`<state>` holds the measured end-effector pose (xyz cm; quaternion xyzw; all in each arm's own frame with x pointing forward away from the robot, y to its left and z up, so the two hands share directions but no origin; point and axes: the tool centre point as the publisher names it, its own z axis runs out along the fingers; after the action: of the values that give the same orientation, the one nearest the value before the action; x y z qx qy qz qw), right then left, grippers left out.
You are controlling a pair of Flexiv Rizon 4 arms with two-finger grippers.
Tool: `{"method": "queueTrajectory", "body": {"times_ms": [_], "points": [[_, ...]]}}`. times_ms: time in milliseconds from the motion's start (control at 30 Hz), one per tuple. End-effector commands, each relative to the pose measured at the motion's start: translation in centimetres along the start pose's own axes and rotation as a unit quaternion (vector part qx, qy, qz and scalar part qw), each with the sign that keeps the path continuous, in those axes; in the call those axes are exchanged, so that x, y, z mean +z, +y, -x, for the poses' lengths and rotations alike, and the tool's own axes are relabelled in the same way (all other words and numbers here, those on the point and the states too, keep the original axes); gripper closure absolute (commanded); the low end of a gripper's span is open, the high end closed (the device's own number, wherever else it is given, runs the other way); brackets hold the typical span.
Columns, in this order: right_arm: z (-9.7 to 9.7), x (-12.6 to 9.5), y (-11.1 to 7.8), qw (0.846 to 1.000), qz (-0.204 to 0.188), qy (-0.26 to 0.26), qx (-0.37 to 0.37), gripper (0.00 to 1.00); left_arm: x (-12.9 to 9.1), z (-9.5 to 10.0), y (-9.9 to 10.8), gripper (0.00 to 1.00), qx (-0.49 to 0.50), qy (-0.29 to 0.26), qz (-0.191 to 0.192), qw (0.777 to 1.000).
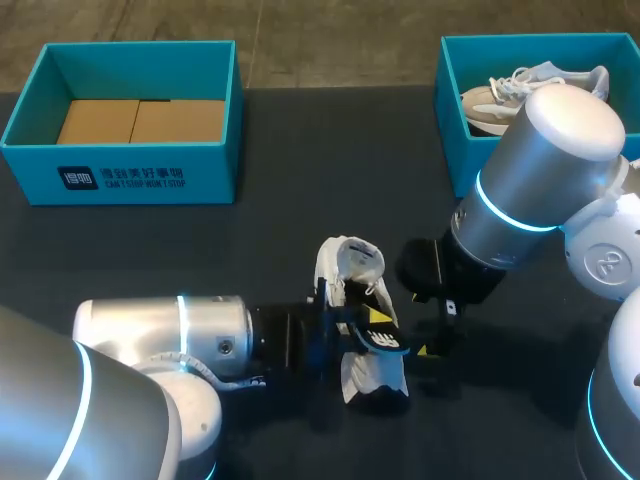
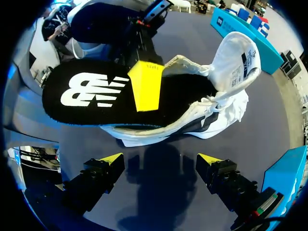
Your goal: Take the shoe out of the shoebox, open the shoe tongue, remove and reinsert the insole, then place the shoe into the shoebox
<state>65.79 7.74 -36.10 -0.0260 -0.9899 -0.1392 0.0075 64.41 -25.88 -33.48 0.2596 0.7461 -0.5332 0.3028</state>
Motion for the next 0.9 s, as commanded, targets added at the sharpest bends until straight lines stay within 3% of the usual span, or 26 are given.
{"method": "queueTrajectory", "body": {"times_ms": [33, 300, 433, 500, 700, 900], "points": [[-0.1, 0.1, 0.0, 1.0, 0.0, -0.001, -0.001, 0.0, -0.8, -0.1, -0.9, 0.7, -0.003, -0.003, 0.002, 1.0], [-0.1, 0.1, 0.0, 1.0, 0.0, -0.001, -0.001, 0.0, -1.7, -0.2, -2.3, 0.7, -0.016, -0.013, 0.009, 1.0], [-0.1, 0.1, 0.0, 1.0, 0.0, -0.001, -0.001, 0.0, -1.6, -0.3, -2.4, 0.76, -0.017, -0.013, 0.01, 1.0], [-0.1, 0.1, 0.0, 1.0, 0.0, -0.001, -0.001, 0.0, -1.4, -0.3, -2.3, 1.0, -0.016, -0.01, 0.014, 1.0], [-0.1, 0.1, 0.0, 1.0, 0.0, -0.001, -0.001, 0.0, -1.1, -0.5, -1.8, 1.0, -0.008, -0.008, 0.022, 1.0], [-0.1, 0.1, 0.0, 1.0, 0.0, -0.001, -0.001, 0.0, -0.6, -0.4, 0.4, 1.0, -0.011, -0.013, 0.036, 0.999]]}}
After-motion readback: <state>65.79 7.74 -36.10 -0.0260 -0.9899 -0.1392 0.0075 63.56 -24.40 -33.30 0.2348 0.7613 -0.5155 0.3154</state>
